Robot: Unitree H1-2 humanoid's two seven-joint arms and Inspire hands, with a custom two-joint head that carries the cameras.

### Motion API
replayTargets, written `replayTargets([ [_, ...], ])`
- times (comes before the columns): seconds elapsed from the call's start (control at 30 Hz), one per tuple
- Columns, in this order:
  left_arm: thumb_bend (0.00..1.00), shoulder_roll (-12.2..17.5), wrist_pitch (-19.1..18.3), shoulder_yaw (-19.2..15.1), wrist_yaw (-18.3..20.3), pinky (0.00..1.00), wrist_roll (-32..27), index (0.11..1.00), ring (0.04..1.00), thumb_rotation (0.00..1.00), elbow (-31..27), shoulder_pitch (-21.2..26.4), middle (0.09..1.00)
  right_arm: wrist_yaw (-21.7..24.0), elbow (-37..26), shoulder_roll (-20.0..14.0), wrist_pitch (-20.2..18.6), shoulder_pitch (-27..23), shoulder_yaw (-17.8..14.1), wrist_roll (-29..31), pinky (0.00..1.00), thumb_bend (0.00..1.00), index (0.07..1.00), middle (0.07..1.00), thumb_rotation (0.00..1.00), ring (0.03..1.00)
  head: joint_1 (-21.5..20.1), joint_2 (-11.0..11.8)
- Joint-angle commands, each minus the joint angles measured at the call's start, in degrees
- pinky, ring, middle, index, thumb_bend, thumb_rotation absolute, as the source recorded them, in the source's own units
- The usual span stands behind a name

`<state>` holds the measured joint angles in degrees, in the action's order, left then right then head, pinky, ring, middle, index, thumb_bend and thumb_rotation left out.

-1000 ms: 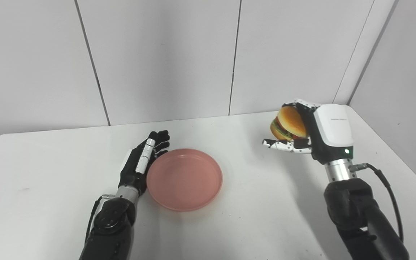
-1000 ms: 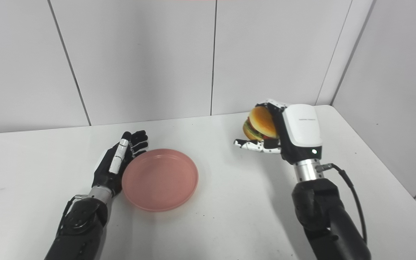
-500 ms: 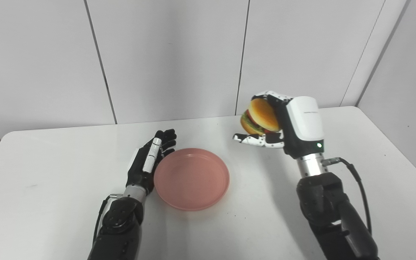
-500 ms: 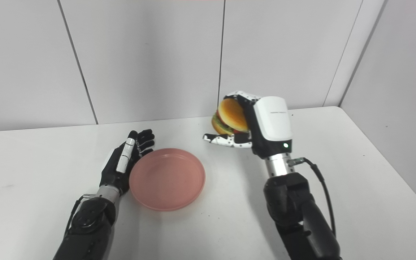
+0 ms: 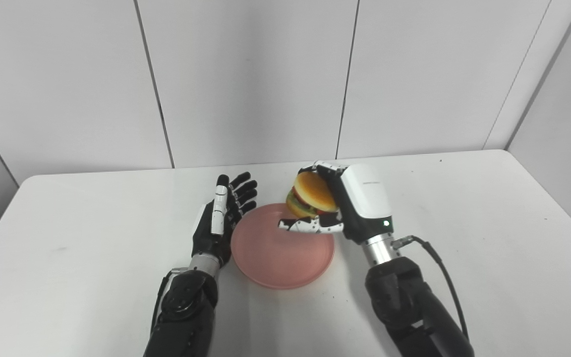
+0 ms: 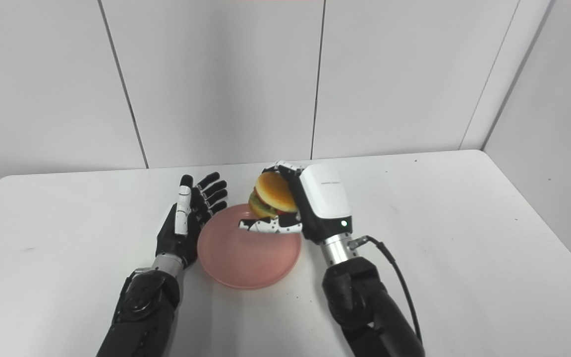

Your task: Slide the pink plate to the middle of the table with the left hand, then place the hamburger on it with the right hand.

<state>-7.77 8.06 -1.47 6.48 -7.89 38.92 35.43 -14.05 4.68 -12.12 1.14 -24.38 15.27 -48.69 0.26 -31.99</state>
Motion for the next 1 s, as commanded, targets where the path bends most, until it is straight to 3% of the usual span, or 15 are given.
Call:
replayTargets([
  [0.0,0.83,-1.08,-0.14,0.04,-0.56,0.85,-0.23,0.814,0.852,1.0,-1.04,1.41,0.807,-2.5,-0.16,0.61,2.94,-2.75,0.44,-0.49,0.32,0.71,0.554,0.451,0.58,0.377,0.41,0.09],
  [0.47,0.81,-1.78,0.66,-0.03,-2.26,0.8,0.23,0.768,0.827,0.99,0.2,1.64,0.799,-4.31,9.62,1.59,4.24,-3.33,4.19,-0.87,0.34,0.69,0.57,0.458,0.61,0.388,2.12,0.75],
  [0.63,0.8,-1.84,0.97,0.61,-3.26,0.76,1.54,0.756,0.811,0.99,0.06,1.49,0.788,-5.31,11.99,1.34,5.33,-3.73,5.06,-0.69,0.35,0.67,0.619,0.475,0.83,0.4,2.59,0.78],
  [0.73,0.79,-1.89,1.44,1.15,-3.78,0.74,2.13,0.752,0.801,0.99,0.22,1.45,0.781,-5.59,12.77,0.97,5.12,-4.05,5.83,-1.5,0.34,0.67,0.633,0.488,0.87,0.404,2.65,0.7],
  [0.83,0.78,-2.12,1.53,1.07,-3.74,0.71,1.82,0.753,0.793,0.98,0.38,1.55,0.773,-5.54,13.41,0.53,4.24,-4.46,6.73,-2.88,0.39,0.72,0.676,0.552,0.99,0.456,2.53,0.68],
  [0.97,0.78,-2.01,2.26,1.16,-4.08,0.7,2.31,0.755,0.79,0.99,0.66,1.69,0.773,-4.32,12.41,0.19,3.15,-4.54,7.21,-3.37,0.46,0.74,0.694,0.605,1.0,0.522,2.21,0.74],
])
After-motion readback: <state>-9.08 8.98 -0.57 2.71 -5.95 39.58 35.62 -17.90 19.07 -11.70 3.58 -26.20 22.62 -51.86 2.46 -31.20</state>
